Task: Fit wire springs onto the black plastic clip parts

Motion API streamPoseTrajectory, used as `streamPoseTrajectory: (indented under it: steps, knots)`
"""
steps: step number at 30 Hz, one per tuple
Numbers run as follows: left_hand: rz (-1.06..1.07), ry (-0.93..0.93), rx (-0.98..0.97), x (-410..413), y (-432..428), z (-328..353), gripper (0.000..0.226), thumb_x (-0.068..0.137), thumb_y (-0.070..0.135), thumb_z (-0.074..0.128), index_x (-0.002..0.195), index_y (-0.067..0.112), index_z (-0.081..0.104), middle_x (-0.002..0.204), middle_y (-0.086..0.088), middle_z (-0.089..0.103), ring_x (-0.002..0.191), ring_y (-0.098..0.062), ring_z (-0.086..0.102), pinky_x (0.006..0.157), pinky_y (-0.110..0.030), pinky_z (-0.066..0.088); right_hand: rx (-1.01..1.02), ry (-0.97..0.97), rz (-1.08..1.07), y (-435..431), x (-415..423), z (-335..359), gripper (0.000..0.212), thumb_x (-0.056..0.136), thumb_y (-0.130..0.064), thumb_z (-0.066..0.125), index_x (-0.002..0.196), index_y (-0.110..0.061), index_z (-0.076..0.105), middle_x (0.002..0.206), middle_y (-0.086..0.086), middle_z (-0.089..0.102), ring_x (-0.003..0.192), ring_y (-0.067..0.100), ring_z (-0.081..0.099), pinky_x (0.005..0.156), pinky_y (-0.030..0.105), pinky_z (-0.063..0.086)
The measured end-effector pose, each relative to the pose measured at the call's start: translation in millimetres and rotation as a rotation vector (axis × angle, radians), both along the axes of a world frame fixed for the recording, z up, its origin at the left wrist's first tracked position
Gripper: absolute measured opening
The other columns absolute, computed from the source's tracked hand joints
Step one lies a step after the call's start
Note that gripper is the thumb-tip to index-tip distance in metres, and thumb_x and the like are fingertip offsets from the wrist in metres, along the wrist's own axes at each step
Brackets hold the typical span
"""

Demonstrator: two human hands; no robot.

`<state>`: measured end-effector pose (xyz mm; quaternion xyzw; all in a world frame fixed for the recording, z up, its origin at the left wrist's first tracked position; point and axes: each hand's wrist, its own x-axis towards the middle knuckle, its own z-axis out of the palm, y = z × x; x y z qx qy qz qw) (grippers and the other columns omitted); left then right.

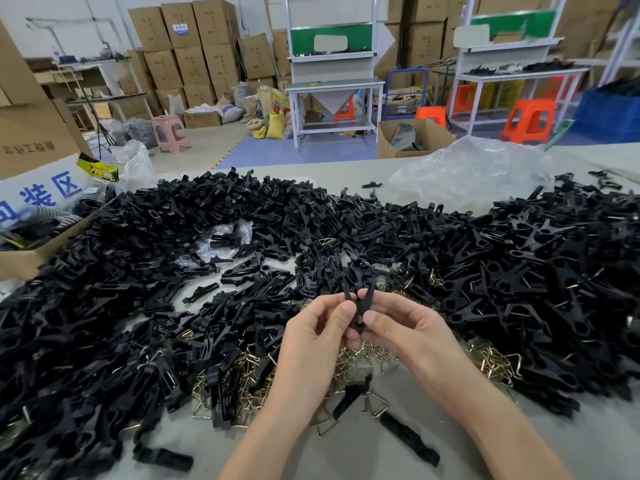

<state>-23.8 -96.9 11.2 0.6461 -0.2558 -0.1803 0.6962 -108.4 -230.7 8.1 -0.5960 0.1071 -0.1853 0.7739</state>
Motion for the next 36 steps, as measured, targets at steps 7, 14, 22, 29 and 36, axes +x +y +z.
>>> streamPoseTrajectory:
  steps: [7, 14, 22, 29, 36]
  knots:
    - [0.000, 0.028, 0.013, -4, -1, 4, 0.027, 0.102, 0.011, 0.056, 0.118, 0.028, 0.070, 0.094, 0.002, 0.078, 0.080, -0.016, 0.075, 0.072, -0.021, 0.058, -0.136, 0.030, -0.001, 3, -2, 1, 0.038, 0.082, -0.022, 0.074, 0.120, -0.020, 0.074, 0.111, 0.004, 0.077, 0.104, 0.024, 0.074, 0.093, 0.030, 0.058]
    - [0.143, -0.276, 0.197, 0, 8, 4, 0.036, 0.105, 0.024, 0.048, 0.137, 0.039, 0.051, 0.086, 0.016, 0.076, 0.082, -0.003, 0.074, 0.078, -0.022, 0.059, -0.069, 0.026, -0.067, 1, -2, 0, 0.035, 0.074, -0.030, 0.078, 0.109, -0.025, 0.078, 0.109, 0.000, 0.078, 0.103, 0.021, 0.074, 0.091, 0.026, 0.058]
    - [0.076, -0.934, 0.768, 4, 17, 1, 0.049, 0.094, 0.061, 0.031, 0.130, 0.038, 0.057, 0.116, 0.024, 0.055, 0.111, 0.000, 0.046, 0.099, -0.025, 0.037, 0.049, -0.024, -0.253, -15, 0, -7, 0.040, 0.065, -0.032, 0.086, 0.105, -0.031, 0.079, 0.096, -0.012, 0.075, 0.098, 0.021, 0.075, 0.082, 0.028, 0.060]
    - [0.044, -1.040, 1.002, 4, 10, -9, 0.044, 0.101, 0.058, 0.031, 0.129, 0.037, 0.058, 0.121, 0.016, 0.055, 0.120, -0.013, 0.047, 0.100, -0.032, 0.031, 0.005, 0.004, -0.287, -14, 1, -8, 0.027, 0.074, -0.023, 0.079, 0.099, -0.032, 0.079, 0.097, -0.004, 0.074, 0.092, 0.015, 0.074, 0.079, 0.021, 0.059]
    - [0.133, -0.753, 0.593, 4, 11, -5, 0.030, 0.103, 0.041, 0.046, 0.119, 0.034, 0.070, 0.098, 0.019, 0.054, 0.095, -0.003, 0.053, 0.086, -0.027, 0.044, -0.105, 0.027, -0.291, -12, -1, -6, 0.030, 0.084, -0.011, 0.078, 0.102, -0.036, 0.077, 0.102, -0.004, 0.072, 0.092, 0.013, 0.073, 0.078, 0.017, 0.057]
